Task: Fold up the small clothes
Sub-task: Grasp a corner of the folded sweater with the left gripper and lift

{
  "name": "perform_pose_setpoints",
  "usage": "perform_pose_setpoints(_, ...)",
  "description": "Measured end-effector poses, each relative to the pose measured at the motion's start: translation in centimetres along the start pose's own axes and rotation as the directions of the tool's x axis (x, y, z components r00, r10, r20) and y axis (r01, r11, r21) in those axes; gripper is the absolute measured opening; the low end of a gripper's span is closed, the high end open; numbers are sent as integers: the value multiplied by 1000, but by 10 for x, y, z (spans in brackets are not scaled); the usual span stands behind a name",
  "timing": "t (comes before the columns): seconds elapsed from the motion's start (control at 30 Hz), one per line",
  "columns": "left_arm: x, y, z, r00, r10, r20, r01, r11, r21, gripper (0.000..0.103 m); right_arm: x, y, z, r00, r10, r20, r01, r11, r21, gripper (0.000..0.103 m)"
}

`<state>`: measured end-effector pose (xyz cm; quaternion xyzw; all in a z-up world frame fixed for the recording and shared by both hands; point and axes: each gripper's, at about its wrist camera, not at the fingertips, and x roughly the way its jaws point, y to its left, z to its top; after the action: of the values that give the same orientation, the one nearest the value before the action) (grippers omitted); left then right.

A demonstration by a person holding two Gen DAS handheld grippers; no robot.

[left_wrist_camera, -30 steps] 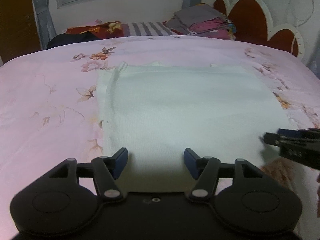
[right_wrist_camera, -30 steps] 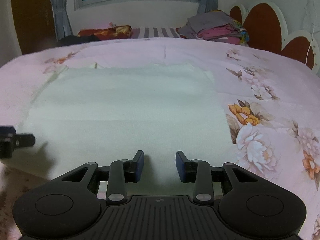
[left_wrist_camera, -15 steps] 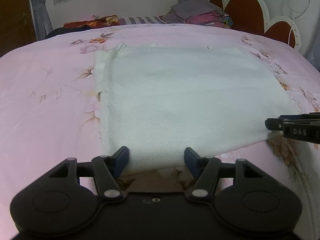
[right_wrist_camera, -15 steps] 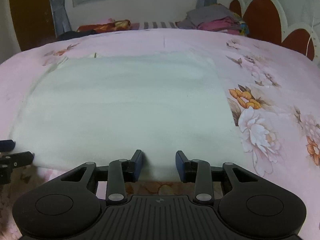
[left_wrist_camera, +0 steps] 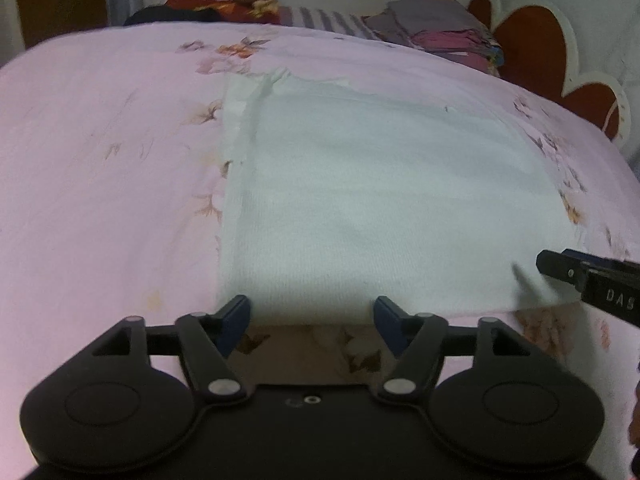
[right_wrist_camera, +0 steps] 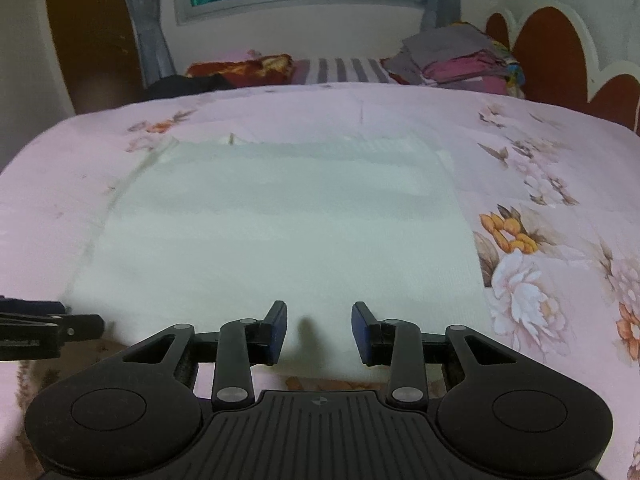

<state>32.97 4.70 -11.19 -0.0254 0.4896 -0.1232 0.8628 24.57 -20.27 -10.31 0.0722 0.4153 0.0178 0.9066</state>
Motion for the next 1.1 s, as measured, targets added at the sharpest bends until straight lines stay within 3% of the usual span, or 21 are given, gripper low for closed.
perform_pose_setpoints(0.07, -3, 1, -2, 1000, -5, -10, 4, 999, -46, 69, -2, -1, 2, 1000, 23, 7, -23, 1000, -11, 47)
perform_pose_setpoints(0.1, -4, 1, -2, 1000, -7, -18, 6, 997, -72, 69, -3, -2, 3, 999, 33, 15, -33, 999, -17, 69)
perform_pose_setpoints(0.13, -6, 2, -4, 1000, -16, -25, 14, 995, -101, 69, -4, -2, 3, 998, 45, 32, -44, 999, -26, 72)
perform_pose_setpoints(0.37, -10, 14, -19, 997, -59, -42, 43, 947, -318, 68, -9, -11, 6, 990, 134, 52, -130, 989, -72, 72)
perform_pose_setpoints(0.53, -4, 16, -29, 997, -71, -11, 60, 911, -409, 68, -7, -19, 7, 981, 190, 40, -186, 978, -94, 71)
perform_pose_setpoints(0.63, 1, 18, -29, 997, -81, 17, 79, 889, -451, 68, -4, -19, 7, 975, 218, 27, -214, 970, -119, 53)
perform_pose_setpoints(0.77, 8, 25, -29, 991, -108, 77, 132, 835, -534, 71, 5, -17, 8, 970, 242, 13, -238, 961, -139, 51)
perform_pose_setpoints(0.83, 14, 28, -27, 985, -119, 122, 167, 804, -571, 72, 10, -15, 9, 967, 255, 3, -252, 958, -140, 35)
perform_pose_setpoints(0.93, 21, 33, -25, 974, -125, 187, 216, 759, -614, 71, 22, -9, 13, 966, 259, -14, -258, 955, -143, 34)
perform_pose_setpoints(1.03, 26, 36, -24, 964, -120, 237, 247, 732, -635, 66, 34, -1, 21, 966, 259, -15, -258, 954, -153, 34)
perform_pose_setpoints(1.1, 30, 39, -22, 960, -114, 255, 257, 722, -643, 55, 42, 4, 28, 967, 253, -11, -252, 955, -154, 34)
